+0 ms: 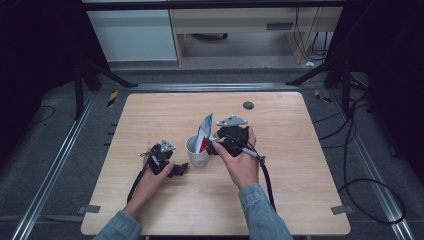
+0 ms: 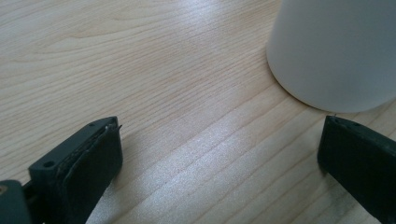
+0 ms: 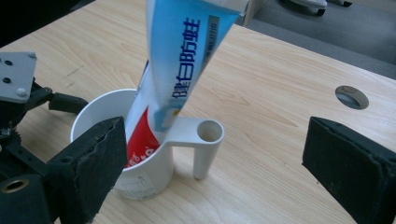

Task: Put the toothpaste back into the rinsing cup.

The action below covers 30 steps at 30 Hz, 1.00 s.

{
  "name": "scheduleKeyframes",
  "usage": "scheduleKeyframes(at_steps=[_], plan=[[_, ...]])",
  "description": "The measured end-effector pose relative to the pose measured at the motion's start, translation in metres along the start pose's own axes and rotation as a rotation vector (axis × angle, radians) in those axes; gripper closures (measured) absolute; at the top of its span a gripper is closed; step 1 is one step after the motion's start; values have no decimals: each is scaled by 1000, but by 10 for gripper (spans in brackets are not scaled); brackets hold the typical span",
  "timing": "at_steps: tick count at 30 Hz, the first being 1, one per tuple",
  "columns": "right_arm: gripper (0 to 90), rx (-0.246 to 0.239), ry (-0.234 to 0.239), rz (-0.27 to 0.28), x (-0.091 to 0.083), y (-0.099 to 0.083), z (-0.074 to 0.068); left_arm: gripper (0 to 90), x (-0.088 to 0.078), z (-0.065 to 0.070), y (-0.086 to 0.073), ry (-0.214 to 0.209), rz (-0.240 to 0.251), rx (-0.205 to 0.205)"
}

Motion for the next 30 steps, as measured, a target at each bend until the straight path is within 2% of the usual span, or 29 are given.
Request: scheduleKeyframes(at_steps=[5,7,8,9,13,17,18,23,24,30], plan=[[62,-6,-3,-6,-3,-1,9,0,0,0,0,0,0,0],[53,-11,9,-1,-3,-1,12,0,0,0,0,0,0,0],[57,-17,11,1,-1,-2,19,0,0,0,0,0,0,0],[57,-17,11,1,-1,-2,19,0,0,0,0,0,0,0],[63,-11,9,5,2,-4,35,0,1,0,1,1,0,-6],[72,-17,-14,0,3,-7,45,0,1,0,1,0,1,-6],[73,-14,-32,-8,3,-9,53,0,1,0,1,0,1,-6],[77,1,-44,-8,2,-11,66,0,1,0,1,1,1,-6],[76,-12,-67,-14,-2,-15,74,0,1,0,1,1,1,-6],[84,7,-108,-24,-14,-30,91,0,0,0,0,2,-3,-1]])
Point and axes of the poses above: each handheld gripper's, and its own axes: x roughly forward along the jaws, y roughly out of its top, z roughly to its right, the point moved 6 cm from there along x, roughly forward along the jaws, and after that the axes turned 7 degrees about -y, right-handed, at the moved point
